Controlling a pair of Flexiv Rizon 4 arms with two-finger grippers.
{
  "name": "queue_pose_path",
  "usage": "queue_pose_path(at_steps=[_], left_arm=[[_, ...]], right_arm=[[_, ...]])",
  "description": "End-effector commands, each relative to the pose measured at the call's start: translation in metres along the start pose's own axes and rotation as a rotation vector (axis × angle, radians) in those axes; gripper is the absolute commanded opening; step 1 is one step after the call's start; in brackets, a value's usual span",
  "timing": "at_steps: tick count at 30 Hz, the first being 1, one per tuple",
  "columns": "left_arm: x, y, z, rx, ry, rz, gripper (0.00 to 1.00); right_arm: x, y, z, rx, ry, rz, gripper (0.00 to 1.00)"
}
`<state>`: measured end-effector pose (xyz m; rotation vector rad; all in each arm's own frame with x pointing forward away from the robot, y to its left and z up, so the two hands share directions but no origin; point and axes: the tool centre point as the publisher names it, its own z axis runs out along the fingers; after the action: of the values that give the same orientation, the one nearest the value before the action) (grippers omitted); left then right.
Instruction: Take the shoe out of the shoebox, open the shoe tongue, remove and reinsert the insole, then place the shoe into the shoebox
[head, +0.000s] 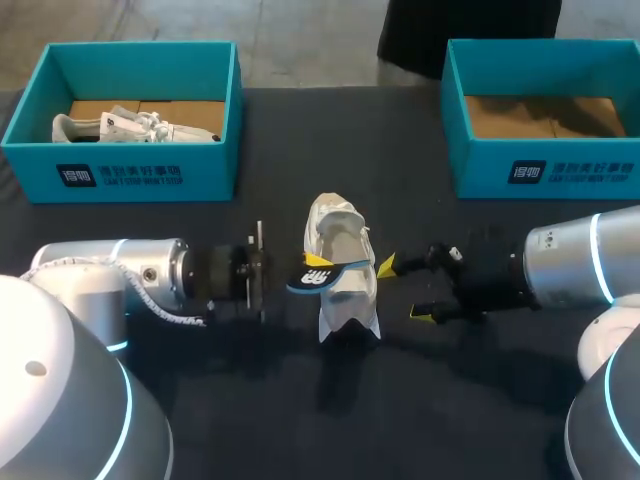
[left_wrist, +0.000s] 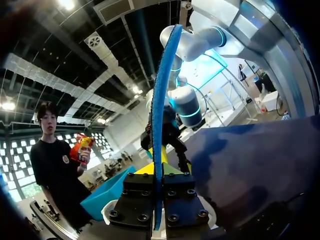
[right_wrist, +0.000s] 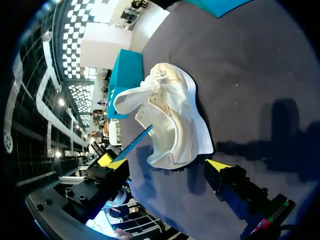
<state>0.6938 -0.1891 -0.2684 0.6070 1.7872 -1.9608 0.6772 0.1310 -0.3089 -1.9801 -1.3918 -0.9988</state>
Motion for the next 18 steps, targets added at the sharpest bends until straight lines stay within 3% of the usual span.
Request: queue_pose_path(at_steps=[1, 18], left_arm=[[0.001, 0.007, 0.004, 0.003, 0.001, -0.003, 0.0], [0.001, 0.036, 0.01, -0.029, 0.0, -0.003, 0.0]], right_arm=[[0.002, -0.001, 0.001, -0.004, -0.006, 0.002, 1.0], [0.002, -0.001, 0.001, -0.004, -0.006, 0.002, 1.0]])
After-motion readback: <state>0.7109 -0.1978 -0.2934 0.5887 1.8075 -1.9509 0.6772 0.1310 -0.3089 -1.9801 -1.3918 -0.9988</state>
